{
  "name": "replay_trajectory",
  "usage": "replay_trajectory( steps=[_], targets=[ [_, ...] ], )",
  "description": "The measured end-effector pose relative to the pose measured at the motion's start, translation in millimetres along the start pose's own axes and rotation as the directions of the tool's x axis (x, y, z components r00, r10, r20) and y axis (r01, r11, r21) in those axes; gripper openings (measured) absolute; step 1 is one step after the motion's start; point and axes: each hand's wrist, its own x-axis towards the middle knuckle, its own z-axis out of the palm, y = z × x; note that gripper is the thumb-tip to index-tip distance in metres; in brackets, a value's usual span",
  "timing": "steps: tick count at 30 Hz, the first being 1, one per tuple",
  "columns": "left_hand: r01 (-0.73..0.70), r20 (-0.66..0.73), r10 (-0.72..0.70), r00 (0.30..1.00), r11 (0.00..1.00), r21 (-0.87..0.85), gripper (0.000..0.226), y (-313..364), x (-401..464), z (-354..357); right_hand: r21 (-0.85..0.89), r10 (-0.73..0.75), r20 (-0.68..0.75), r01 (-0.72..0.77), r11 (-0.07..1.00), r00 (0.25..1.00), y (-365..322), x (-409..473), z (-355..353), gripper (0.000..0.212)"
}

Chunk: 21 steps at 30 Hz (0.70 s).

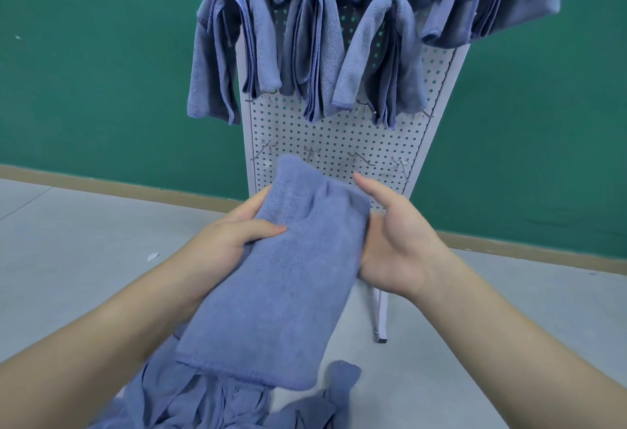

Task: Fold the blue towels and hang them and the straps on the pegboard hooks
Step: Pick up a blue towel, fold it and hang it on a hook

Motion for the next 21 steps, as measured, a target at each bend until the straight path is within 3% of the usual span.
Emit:
replay_trajectory(
  steps=[3, 7, 9, 12, 16, 21],
  targets=[
    [0.038, 0.019, -0.039, 0.999, 0.997, 0.064, 0.054, 2, -1, -5, 0.037, -0.091, 0.012, 0.091, 0.995, 0.996, -5, 2, -2, 0.049],
    [0.053, 0.065, -0.07, 0.995, 0.972, 0.228, 0.043, -4, -5, -12, -0.088, -0.151, -0.019, 0.149, 0.985, 0.988, -3, 4, -4, 0.042],
    [-0.019, 0.032, 0.01, 0.999, 0.945, 0.327, 0.045, -7, -6, -9, -0.179, -0.218, -0.027, 0.21, 0.961, 0.975, 3, 5, -2, 0.036],
    [-0.112, -0.091, 0.147, 0.985, 0.945, 0.308, 0.04, -10, -4, 0, -0.351, -0.338, -0.021, 0.309, 0.884, 0.941, 14, 6, 2, 0.024],
    [-0.211, -0.189, 0.326, 0.926, 0.864, 0.456, 0.031, -16, 3, -3, -0.496, -0.378, -0.003, 0.327, 0.804, 0.926, 25, 9, 7, 0.02],
    [-0.231, -0.177, 0.497, 0.85, 0.653, 0.721, 0.069, -21, 8, -5, -0.435, -0.387, 0.058, 0.372, 0.82, 0.92, 30, 9, 13, 0.023]
  ],
)
